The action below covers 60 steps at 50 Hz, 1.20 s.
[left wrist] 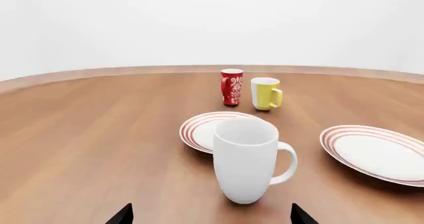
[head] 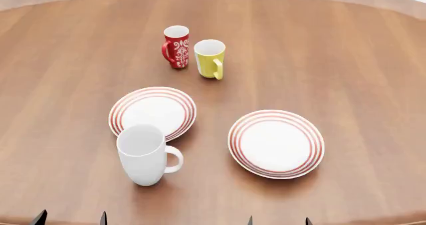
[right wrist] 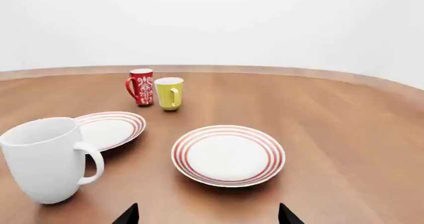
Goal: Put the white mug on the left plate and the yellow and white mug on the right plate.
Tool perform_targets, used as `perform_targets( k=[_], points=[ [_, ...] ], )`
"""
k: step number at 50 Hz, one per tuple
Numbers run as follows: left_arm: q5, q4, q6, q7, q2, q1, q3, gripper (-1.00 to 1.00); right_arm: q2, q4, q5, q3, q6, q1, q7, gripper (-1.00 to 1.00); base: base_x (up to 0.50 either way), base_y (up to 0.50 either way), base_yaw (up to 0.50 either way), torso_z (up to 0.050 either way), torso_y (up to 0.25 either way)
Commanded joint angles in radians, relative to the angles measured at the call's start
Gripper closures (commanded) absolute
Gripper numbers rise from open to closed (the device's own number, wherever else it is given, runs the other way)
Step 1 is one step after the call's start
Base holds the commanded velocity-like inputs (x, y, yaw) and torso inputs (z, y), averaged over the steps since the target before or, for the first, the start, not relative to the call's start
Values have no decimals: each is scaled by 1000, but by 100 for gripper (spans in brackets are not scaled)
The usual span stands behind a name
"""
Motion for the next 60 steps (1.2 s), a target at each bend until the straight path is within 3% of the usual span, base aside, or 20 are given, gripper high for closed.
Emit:
perform_targets(
  k=[1,5,8,11,13,40,58,60],
  points=[
    [-25,-14,6,-11,-18,-13,12,-100,22,40,-22,-24,-31,12,36,-100,0,0,0,0,0],
    [-53,-38,22,-18,-33,-11,22,-100,39,52,-35,-44,-44,9,58,-100,0,0,0,0,0],
    [-16,1,-46,-103,-29,-11,11,-100,46,22,-22,-43,-36,-8,68,-100,0,0,0,0,0],
    [-107,49,-19,-41,-46,23,10,-100,49,-4,-16,-43,-20,-19,84,-100,0,0,0,0,0],
    [-65,51,16,-50,-61,39,32,-100,60,-29,-14,-58,-25,-34,73,-100,27,0,189,0,0],
    [-74,88,3,-100,-107,65,68,-100,100,-79,-28,-119,-8,-61,135,-100,154,13,500,0,0],
    [-92,93,-3,-120,-126,62,83,-100,130,-95,-28,-152,-40,-72,145,-100,-68,-19,500,0,0],
    [-91,91,-4,-122,-128,60,86,-100,124,-105,12,-144,28,-61,131,-100,-129,-38,250,0,0]
  ],
)
